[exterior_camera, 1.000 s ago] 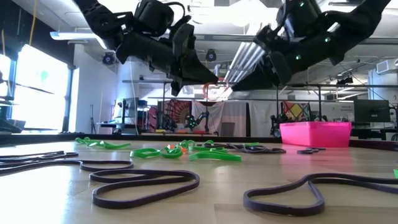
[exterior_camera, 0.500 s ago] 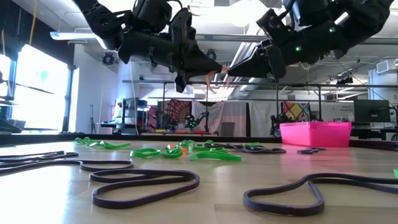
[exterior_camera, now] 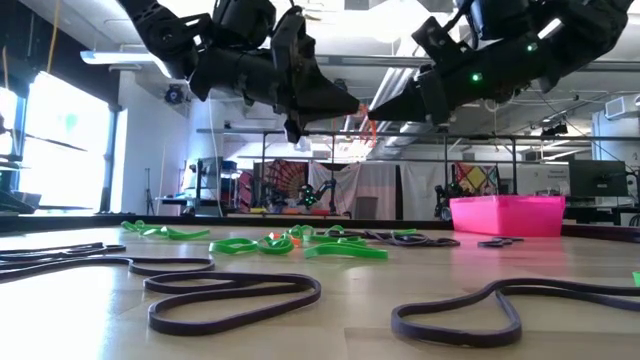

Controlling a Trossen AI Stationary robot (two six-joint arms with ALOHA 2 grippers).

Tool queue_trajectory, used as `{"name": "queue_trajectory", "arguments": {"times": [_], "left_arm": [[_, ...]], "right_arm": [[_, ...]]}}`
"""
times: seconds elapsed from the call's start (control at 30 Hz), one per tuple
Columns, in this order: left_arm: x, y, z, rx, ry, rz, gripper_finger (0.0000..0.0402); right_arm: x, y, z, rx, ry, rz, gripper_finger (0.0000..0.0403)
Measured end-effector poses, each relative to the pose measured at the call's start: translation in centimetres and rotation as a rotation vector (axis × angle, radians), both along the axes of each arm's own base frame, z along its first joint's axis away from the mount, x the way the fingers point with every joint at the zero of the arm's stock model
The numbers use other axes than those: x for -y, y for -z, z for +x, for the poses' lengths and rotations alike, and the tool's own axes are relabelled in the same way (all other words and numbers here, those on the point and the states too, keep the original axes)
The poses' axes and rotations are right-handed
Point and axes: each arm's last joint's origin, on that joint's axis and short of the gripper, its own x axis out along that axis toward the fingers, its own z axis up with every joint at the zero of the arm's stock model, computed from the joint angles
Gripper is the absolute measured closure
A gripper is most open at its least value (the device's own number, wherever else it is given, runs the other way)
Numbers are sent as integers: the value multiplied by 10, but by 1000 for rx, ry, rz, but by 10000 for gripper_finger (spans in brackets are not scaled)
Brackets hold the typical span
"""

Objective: Sort rubber bands into baskets
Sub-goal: Put the orange rubber band into the red bin

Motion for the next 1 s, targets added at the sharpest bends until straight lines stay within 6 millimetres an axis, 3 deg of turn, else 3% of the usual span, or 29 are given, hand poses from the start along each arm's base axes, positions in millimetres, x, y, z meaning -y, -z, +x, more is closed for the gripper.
{"name": "queue_trajectory", "arguments": {"times": [0.23, 0.43, 0.67, 1.0], "left_arm": [[-5, 1, -1, -1, -7, 93, 315], [-10, 1, -1, -7, -79, 190, 290], [-10, 2, -1, -15, -80, 218, 291], [-9, 8, -3, -79, -65, 226, 291]], "right_arm": [[8, -8, -12, -21, 151, 31, 402], [23, -20, -38, -45, 363, 74, 402], [57, -27, -77, -84, 705, 120, 403], [109, -17, -112, -83, 1068, 233, 403]]}}
